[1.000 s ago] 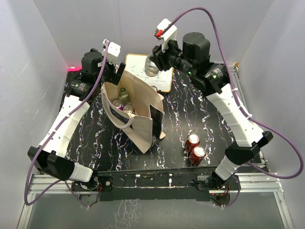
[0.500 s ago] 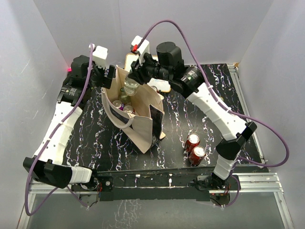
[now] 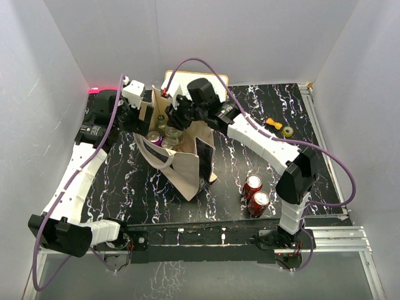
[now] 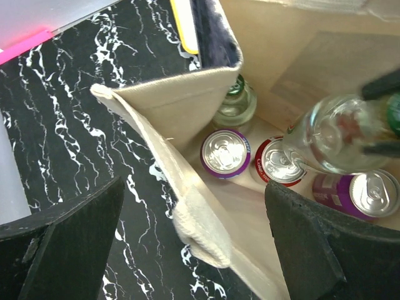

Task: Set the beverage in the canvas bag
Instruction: Place the drink in the canvas bag.

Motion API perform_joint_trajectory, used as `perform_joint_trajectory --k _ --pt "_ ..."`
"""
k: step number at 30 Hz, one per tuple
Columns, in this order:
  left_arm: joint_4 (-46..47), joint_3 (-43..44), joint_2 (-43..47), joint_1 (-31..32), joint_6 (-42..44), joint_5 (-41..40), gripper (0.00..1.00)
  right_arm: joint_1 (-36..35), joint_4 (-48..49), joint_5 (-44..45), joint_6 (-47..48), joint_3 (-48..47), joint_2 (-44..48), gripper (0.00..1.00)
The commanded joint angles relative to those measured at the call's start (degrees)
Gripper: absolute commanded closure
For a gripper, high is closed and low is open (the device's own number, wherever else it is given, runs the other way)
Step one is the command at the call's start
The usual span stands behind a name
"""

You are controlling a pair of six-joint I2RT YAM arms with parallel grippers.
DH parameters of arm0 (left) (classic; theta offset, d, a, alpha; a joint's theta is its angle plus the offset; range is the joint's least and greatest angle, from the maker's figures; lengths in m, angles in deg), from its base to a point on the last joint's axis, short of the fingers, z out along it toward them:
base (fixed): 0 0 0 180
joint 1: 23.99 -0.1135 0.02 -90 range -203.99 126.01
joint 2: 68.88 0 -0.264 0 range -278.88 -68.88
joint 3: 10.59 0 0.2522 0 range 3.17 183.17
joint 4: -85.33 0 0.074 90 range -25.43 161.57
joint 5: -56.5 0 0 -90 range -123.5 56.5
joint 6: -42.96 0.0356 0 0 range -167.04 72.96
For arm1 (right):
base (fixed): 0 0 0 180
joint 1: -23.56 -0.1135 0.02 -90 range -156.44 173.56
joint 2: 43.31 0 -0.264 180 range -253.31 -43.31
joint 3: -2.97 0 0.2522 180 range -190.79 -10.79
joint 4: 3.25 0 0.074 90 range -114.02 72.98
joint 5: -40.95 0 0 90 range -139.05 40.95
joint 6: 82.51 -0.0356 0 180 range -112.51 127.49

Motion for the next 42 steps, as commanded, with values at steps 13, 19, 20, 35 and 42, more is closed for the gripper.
perform_joint_trajectory --k 13,19,20,35,42 --pt "-5.4 -5.5 6.7 -0.5 4.2 12.2 0.05 0.3 18.4 1.6 2.2 4.2 5.9 0.92" --pt "-6.4 -6.5 7.2 -0.5 5.4 13.9 0.05 1.5 20.9 3.2 -1.0 -0.9 2.2 0.92" --pt "-6.6 -6.6 7.4 -0.5 5.6 14.5 0.05 1.7 21.3 3.4 -1.2 -1.4 2.1 0.92" --pt "-7.4 -10.1 9.0 -0.4 11.5 21.8 0.03 1.8 24.0 3.5 3.2 2.2 1.4 0.92" --pt "-7.1 -13.1 10.4 -0.4 14.8 24.6 0.03 1.8 25.3 1.2 5.1 9.1 3.9 0.92"
